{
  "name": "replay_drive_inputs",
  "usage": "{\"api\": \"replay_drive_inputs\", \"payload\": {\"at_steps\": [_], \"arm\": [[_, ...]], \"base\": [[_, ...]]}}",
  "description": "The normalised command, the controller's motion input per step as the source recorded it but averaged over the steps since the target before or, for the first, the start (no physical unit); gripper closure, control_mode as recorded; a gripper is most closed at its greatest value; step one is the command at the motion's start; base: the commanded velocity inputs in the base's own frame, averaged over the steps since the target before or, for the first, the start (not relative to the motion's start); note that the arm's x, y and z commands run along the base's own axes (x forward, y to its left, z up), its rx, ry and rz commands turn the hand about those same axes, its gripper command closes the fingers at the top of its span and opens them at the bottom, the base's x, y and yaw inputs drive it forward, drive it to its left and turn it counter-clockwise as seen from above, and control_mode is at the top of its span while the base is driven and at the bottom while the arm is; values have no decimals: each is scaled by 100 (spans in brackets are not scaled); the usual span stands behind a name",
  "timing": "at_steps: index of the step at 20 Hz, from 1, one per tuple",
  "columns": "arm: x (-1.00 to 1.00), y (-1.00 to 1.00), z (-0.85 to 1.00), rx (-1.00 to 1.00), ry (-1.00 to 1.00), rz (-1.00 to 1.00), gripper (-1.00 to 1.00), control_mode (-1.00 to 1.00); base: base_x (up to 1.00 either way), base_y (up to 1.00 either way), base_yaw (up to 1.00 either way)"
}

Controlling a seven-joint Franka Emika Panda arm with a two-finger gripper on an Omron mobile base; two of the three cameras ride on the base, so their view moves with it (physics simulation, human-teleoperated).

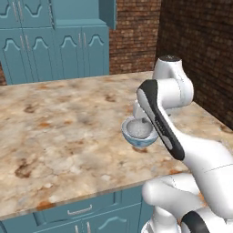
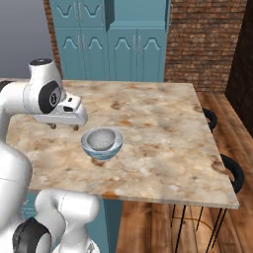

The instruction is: Open the cabinet and setup a tea strainer by placing it in the bowl upright.

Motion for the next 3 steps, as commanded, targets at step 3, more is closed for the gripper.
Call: {"api": "replay_drive_inputs", "payload": {"at_steps": [3], "arm": [[-35, -31, 67, 0, 0, -38, -100, -100]], "base": [[0, 0, 0]]}}
